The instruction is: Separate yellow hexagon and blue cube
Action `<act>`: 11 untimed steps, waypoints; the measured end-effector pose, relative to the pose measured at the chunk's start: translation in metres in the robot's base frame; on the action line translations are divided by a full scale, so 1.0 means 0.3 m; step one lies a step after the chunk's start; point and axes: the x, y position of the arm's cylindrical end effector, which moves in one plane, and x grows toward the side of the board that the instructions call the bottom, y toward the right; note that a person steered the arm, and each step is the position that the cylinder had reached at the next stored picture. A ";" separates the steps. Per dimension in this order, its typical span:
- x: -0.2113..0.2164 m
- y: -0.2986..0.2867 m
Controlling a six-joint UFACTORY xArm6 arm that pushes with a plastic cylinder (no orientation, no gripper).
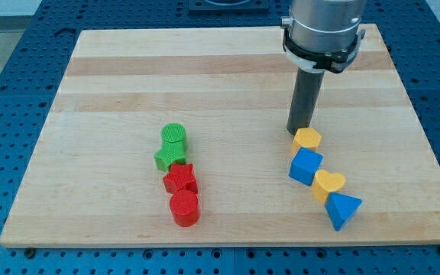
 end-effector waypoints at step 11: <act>-0.067 0.070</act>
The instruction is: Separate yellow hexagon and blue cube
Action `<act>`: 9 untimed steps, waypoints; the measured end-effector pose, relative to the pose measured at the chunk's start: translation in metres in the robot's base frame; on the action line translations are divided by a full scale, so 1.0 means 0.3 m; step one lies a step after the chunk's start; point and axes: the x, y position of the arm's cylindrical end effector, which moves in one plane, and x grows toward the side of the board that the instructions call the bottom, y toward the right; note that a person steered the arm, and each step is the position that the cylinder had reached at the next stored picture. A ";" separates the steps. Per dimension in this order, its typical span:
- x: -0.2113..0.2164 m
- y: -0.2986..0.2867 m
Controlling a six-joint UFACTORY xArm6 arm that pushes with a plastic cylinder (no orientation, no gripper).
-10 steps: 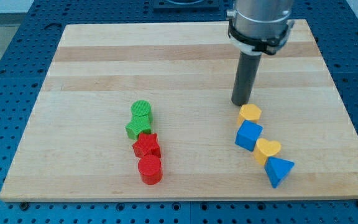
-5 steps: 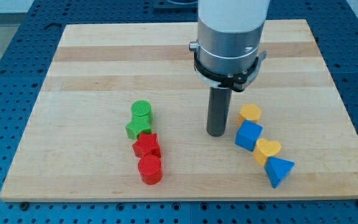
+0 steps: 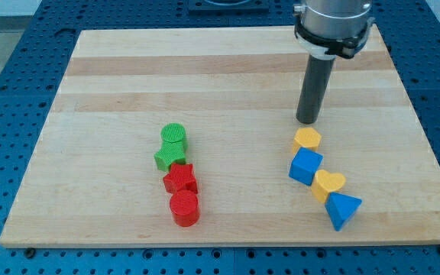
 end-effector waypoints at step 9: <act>0.248 -0.195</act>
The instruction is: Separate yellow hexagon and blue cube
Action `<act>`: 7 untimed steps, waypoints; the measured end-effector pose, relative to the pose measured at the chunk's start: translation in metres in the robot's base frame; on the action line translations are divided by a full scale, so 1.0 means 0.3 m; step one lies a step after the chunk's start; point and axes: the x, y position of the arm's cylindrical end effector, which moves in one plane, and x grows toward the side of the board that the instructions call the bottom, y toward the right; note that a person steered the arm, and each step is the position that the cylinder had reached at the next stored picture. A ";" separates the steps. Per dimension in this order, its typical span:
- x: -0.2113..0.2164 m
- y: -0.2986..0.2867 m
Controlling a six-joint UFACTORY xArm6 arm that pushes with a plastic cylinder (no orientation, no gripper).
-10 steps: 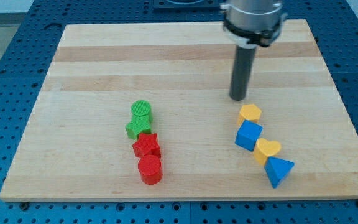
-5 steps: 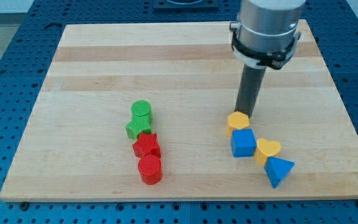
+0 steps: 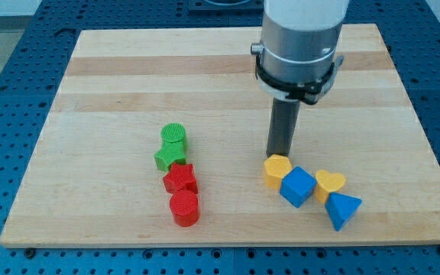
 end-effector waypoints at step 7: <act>0.092 0.019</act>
